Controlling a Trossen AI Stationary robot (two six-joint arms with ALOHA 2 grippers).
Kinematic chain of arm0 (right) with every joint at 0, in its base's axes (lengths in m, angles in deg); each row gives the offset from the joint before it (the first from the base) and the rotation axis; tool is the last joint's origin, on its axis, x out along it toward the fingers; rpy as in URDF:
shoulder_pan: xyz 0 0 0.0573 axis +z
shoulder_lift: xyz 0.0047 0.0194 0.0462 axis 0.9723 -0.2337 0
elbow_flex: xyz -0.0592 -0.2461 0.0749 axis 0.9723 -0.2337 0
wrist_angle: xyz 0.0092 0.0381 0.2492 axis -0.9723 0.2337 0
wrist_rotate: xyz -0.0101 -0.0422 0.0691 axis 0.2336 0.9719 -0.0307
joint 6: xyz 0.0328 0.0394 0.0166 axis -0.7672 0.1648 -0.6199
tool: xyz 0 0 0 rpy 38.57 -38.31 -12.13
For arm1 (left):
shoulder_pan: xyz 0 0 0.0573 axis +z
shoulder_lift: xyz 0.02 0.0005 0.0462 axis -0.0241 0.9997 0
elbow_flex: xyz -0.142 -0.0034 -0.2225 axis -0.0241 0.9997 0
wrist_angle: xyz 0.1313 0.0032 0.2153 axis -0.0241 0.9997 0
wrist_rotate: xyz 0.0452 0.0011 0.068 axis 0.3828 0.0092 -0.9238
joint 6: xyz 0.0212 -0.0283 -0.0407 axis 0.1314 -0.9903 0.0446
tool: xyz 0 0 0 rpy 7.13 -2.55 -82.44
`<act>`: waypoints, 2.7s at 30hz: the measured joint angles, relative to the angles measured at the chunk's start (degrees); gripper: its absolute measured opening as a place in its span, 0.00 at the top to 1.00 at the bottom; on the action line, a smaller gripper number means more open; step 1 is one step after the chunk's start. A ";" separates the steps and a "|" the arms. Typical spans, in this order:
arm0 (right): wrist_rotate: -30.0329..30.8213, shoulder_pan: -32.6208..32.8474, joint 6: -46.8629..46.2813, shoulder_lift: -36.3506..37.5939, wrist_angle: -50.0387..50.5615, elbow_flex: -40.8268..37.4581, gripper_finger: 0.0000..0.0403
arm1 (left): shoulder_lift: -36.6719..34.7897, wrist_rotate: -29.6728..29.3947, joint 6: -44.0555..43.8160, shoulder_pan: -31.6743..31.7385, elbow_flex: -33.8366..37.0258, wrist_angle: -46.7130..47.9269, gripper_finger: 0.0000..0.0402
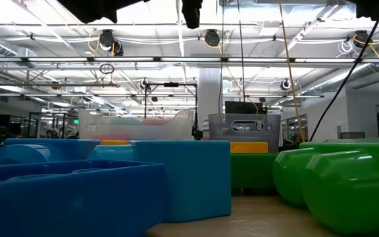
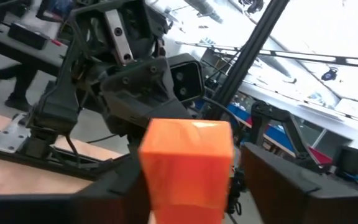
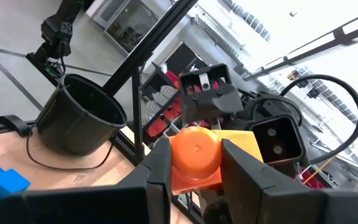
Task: Pick & Place Toys
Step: Put the orange game piece into the bottom transparent bin, then adjust the game pieces on the table
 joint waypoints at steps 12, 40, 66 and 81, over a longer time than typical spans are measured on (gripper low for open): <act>6.05 0.45 -7.06 0.21 0.50 0.06 0.72 | -2.98 3.26 -1.66 3.26 0.02 4.68 0.66; 29.83 4.90 -17.93 12.02 16.39 -0.01 0.59 | -20.50 -26.88 1.17 6.70 17.03 62.73 0.66; 23.81 10.45 -38.19 5.52 18.92 0.04 0.57 | -41.64 -21.41 16.60 -1.01 25.37 43.95 0.26; 13.12 16.64 -49.69 -29.87 29.24 22.25 0.61 | -43.32 -31.39 -2.59 -3.42 39.34 31.61 0.26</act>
